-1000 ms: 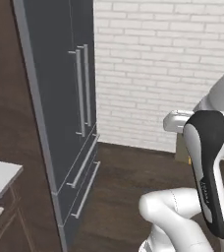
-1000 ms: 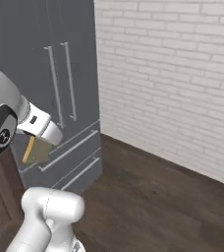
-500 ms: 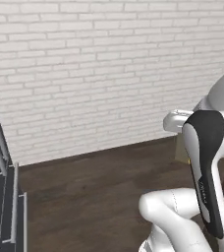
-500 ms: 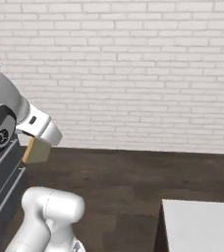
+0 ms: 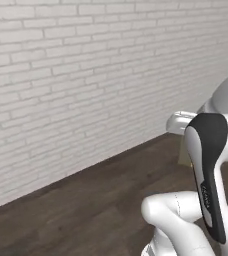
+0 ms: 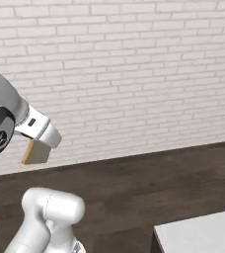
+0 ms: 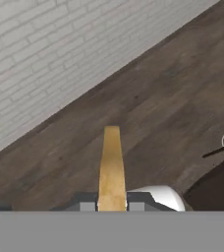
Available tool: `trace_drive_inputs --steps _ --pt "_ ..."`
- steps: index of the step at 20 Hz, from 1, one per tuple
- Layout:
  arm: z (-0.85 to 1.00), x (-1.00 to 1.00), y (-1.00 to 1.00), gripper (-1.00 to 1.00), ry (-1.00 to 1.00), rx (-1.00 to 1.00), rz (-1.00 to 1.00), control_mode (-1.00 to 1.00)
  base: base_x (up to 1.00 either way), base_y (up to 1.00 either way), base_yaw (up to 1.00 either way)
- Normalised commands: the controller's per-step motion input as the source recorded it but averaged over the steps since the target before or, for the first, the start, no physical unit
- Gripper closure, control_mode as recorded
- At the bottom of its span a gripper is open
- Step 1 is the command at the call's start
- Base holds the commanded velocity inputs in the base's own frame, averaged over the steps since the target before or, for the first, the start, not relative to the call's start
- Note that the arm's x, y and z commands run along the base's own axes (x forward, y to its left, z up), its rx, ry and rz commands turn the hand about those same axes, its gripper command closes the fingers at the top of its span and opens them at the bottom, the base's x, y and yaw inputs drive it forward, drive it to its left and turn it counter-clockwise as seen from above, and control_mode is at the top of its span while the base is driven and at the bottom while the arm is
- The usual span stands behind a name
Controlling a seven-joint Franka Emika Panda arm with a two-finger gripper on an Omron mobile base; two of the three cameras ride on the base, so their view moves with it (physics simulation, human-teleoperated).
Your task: Start the toaster. Once the lever pops up, take the bread to the plate on the dining counter.
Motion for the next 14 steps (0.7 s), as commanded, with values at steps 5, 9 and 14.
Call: trace_drive_inputs --steps 5,9,14 --pt "0.0 0.0 0.0 1.0 0.0 0.0 0.0 1.0 1.0 0.13 -0.38" --pt "0.0 0.0 0.0 1.0 0.0 0.0 0.0 1.0 1.0 0.06 -0.39" --pt "0.0 0.0 0.0 1.0 0.0 0.0 0.0 1.0 1.0 0.0 -0.45"
